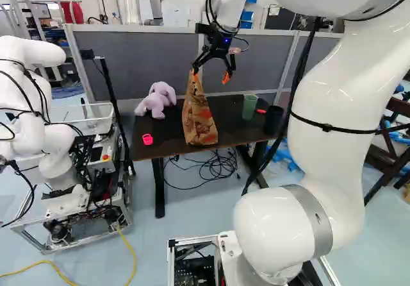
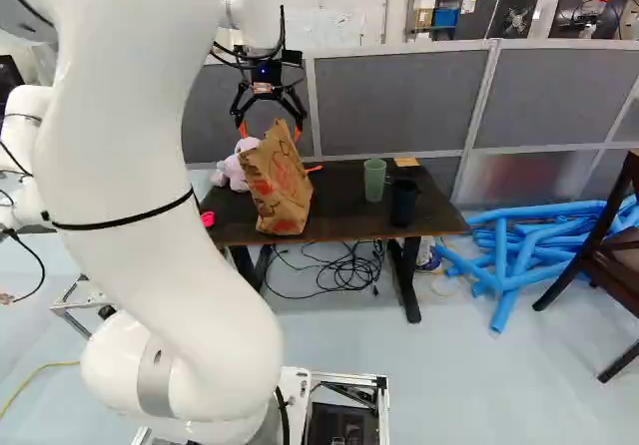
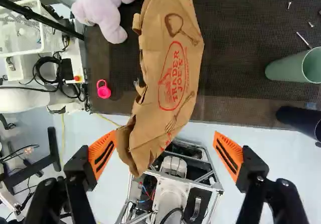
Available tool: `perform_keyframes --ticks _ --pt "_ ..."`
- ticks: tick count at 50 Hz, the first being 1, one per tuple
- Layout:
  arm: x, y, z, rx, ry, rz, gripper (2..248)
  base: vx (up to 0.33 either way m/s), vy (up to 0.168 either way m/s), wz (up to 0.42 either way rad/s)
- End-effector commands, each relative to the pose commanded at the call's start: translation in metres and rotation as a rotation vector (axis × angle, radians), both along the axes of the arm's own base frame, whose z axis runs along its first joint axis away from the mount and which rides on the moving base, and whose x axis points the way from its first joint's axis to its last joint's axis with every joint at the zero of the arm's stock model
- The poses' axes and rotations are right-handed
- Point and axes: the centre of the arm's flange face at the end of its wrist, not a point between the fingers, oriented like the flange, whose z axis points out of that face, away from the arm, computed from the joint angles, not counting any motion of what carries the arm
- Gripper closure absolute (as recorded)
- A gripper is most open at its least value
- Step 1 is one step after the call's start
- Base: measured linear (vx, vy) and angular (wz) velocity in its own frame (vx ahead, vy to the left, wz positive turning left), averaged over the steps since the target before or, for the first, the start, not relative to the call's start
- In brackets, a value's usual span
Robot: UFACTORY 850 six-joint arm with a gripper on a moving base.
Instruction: Pick up the bag on the ground and place it on the table
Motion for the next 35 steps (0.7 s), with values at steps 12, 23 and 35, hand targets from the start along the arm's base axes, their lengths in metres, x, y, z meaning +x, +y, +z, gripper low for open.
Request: perform_keyframes --ticks 12,23,35 --pt "0.0 0.0 0.0 0.0 0.0 0.0 3 -0.106 0.001 0.014" --pt "0.0 0.0 0.0 0.0 0.0 0.0 3 -0.109 0.003 0.014" --pt "0.0 0.0 0.0 0.0 0.0 0.0 3 -0.106 -0.001 0.01"
